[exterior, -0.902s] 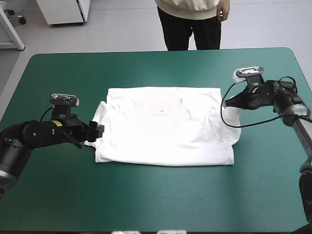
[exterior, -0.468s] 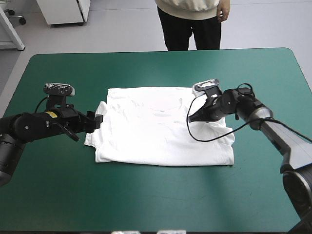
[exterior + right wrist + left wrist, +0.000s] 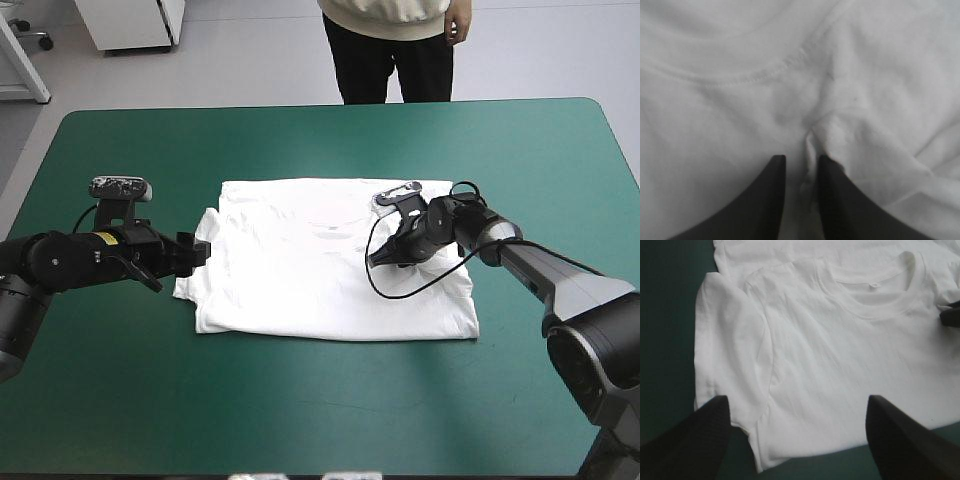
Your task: Fold the cloth
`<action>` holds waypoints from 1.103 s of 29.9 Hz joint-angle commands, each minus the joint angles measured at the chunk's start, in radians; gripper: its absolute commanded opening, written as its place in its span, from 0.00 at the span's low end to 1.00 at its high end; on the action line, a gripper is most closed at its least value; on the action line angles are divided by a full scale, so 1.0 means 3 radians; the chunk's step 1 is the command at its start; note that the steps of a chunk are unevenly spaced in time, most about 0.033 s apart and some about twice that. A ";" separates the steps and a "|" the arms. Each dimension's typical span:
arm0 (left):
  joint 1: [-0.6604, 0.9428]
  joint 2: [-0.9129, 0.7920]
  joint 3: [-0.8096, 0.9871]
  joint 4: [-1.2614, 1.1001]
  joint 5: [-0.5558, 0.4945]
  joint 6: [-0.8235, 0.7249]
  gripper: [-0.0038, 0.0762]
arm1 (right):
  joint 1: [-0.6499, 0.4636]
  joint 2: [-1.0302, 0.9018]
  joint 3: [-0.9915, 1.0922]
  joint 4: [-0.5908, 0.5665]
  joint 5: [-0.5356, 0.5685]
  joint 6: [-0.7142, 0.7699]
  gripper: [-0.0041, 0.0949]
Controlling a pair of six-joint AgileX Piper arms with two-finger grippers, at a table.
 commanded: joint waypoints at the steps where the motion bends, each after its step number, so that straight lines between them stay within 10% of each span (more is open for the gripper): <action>1: 0.0007 -0.0014 -0.0073 0.0157 -0.0270 -0.0226 0.73 | -0.0013 -0.0382 -0.0090 -0.0022 0.0117 -0.0049 0.50; 5: 0.0273 0.0303 0.0033 0.0792 -0.0361 -0.0825 0.73 | -0.0013 -0.0747 -0.0090 -0.0022 0.0322 -0.0049 0.54; 16: 0.0703 0.1367 0.0040 -0.0552 -0.0596 0.0138 0.72 | -0.0013 -0.1634 -0.0090 0.0153 0.0425 -0.0053 0.53; 24: 0.0703 0.1725 0.0032 -0.0604 -0.0788 0.0175 0.29 | -0.0013 -0.1682 -0.0084 0.0153 0.0564 0.0063 0.53; 33: 0.0696 0.1803 0.0025 -0.0637 -0.0774 0.0399 0.09 | -0.0013 -0.1682 -0.0084 0.0153 0.0656 0.0088 0.53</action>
